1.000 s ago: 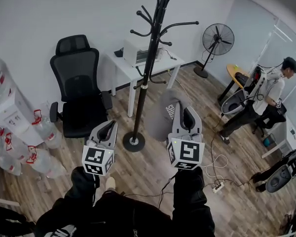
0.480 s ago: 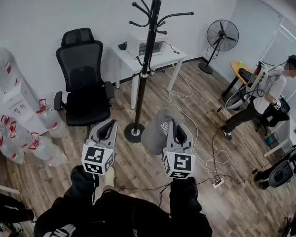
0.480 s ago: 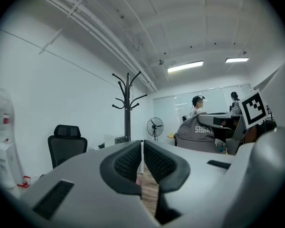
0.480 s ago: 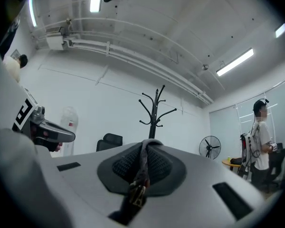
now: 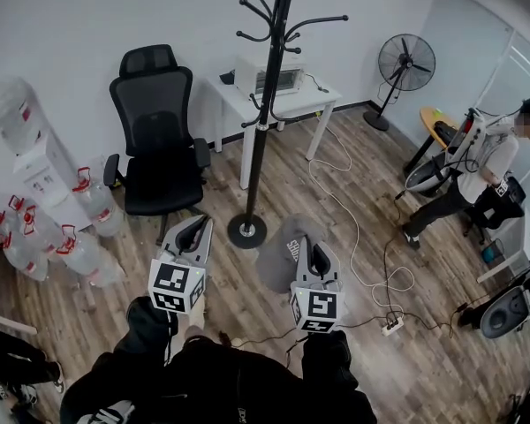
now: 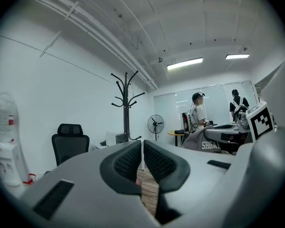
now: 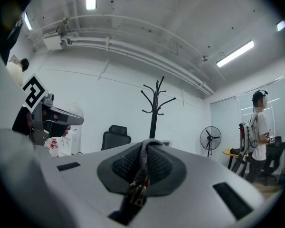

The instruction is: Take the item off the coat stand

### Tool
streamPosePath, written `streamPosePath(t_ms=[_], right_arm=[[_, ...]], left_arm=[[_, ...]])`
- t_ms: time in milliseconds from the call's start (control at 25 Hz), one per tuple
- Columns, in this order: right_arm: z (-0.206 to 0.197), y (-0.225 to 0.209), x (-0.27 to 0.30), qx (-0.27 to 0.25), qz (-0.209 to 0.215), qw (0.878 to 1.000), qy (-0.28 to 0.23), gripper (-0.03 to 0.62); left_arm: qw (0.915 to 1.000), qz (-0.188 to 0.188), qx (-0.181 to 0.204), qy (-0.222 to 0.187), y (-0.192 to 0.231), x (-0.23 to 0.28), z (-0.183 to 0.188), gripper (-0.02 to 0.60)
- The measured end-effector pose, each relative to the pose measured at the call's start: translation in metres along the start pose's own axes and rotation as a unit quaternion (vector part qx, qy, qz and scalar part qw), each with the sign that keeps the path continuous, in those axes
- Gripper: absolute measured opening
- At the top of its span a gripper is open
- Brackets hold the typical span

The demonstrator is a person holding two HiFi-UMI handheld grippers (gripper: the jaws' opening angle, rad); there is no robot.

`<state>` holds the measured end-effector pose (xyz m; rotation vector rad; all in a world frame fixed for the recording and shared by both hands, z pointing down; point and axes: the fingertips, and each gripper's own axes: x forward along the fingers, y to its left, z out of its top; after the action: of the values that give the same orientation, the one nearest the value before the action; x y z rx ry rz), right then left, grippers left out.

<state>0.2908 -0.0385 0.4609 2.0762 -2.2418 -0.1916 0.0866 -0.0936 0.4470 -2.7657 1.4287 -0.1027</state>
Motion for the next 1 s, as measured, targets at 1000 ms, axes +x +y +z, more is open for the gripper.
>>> streamPosePath(t_ms=[1000], right_arm=[[-0.025, 0.010, -0.022, 0.017, -0.007, 1.000, 0.018, 0.035]], left_arm=[[0.9999, -0.001, 0.001, 0.012, -0.006, -0.013, -0.014, 0.035]])
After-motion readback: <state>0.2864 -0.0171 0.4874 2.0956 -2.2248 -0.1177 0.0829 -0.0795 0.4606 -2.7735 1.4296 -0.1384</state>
